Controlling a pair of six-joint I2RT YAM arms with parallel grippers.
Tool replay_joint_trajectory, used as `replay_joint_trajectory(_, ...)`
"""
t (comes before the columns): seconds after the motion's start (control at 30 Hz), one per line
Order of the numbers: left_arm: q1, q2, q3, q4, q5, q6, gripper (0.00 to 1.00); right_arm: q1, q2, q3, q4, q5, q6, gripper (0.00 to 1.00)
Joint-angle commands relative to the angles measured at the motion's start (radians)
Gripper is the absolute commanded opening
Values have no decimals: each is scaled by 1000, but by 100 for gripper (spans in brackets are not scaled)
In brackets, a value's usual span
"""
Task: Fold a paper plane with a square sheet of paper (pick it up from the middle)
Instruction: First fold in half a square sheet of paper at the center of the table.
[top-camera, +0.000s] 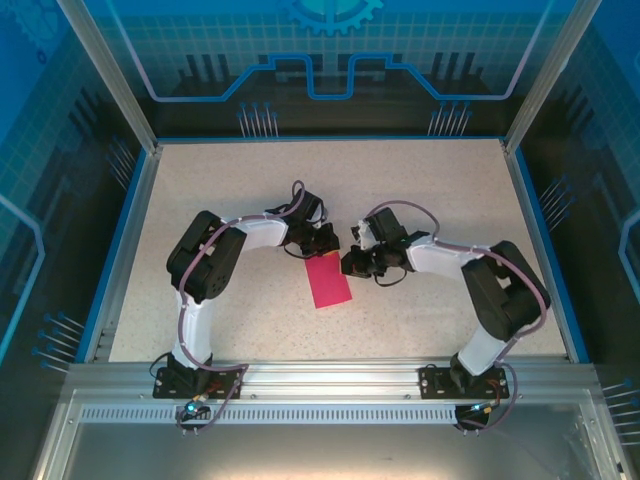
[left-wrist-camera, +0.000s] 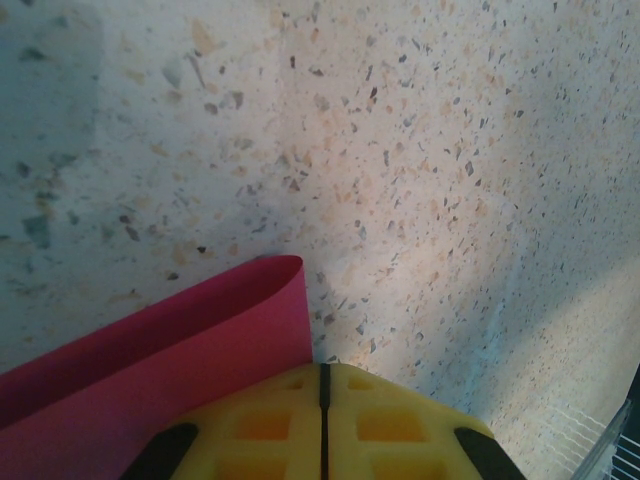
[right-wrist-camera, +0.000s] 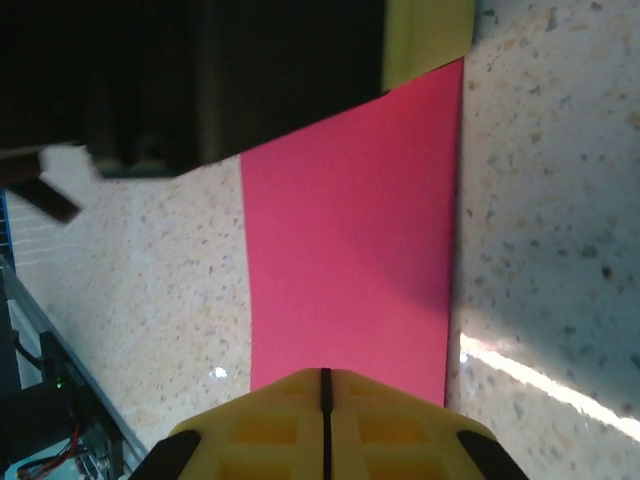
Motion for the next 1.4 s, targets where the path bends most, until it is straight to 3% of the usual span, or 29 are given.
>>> replay_joint_trajectory(0.0,3,29,1,-37,-28,16,5,1,72,57,13,-50,-4,5)
replay_joint_trajectory(0.53,6,16,10,-38,-36,32,5,9,220,61,-64,-24,-31,4)
replay_joint_trajectory(1.07,75,45,108,-89,-58,101,6,8,130,-151,-74,-42,-55,4)
replay_joint_trajectory(1.37,70,-14,138,-116,-11,114,7,9,108,-136,-28,-67,-26,4)
